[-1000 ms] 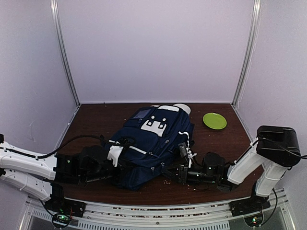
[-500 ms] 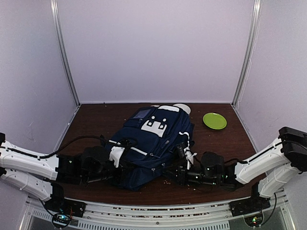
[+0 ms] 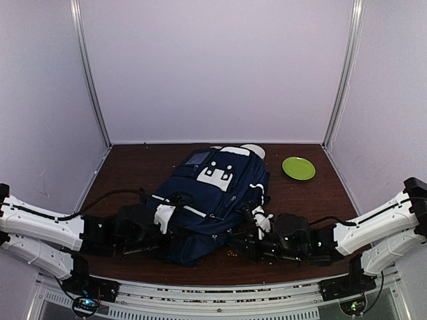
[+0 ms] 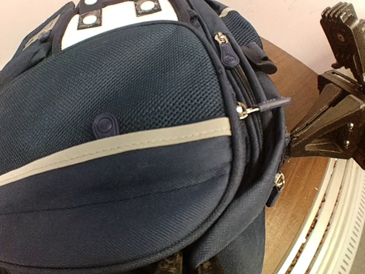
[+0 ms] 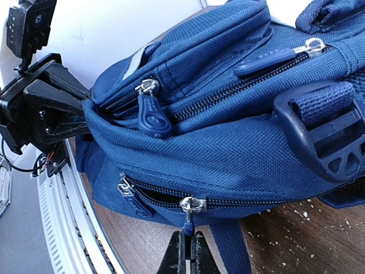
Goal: Pack the student bag
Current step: Zip the student bag at the center of the board.
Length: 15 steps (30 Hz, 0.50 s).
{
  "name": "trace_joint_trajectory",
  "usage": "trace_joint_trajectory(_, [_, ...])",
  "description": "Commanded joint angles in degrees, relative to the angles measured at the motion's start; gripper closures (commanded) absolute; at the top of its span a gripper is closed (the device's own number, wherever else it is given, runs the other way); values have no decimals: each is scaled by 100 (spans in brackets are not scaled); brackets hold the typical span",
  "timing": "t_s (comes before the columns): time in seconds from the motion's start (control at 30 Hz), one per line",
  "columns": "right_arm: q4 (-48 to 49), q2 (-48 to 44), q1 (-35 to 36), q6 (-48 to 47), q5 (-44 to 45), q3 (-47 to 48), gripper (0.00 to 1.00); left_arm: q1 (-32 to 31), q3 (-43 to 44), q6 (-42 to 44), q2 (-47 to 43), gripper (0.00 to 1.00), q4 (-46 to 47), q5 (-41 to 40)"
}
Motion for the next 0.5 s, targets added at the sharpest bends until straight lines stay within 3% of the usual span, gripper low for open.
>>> trace_joint_trajectory(0.0, [-1, -167, 59, 9, 298, 9, 100, 126, 138, -140, 5, 100, 313, -287])
trace_joint_trajectory(0.47, [91, -392, 126, -6, 206, -89, 100, 126, 10, -357, -207, 100, 183, -391])
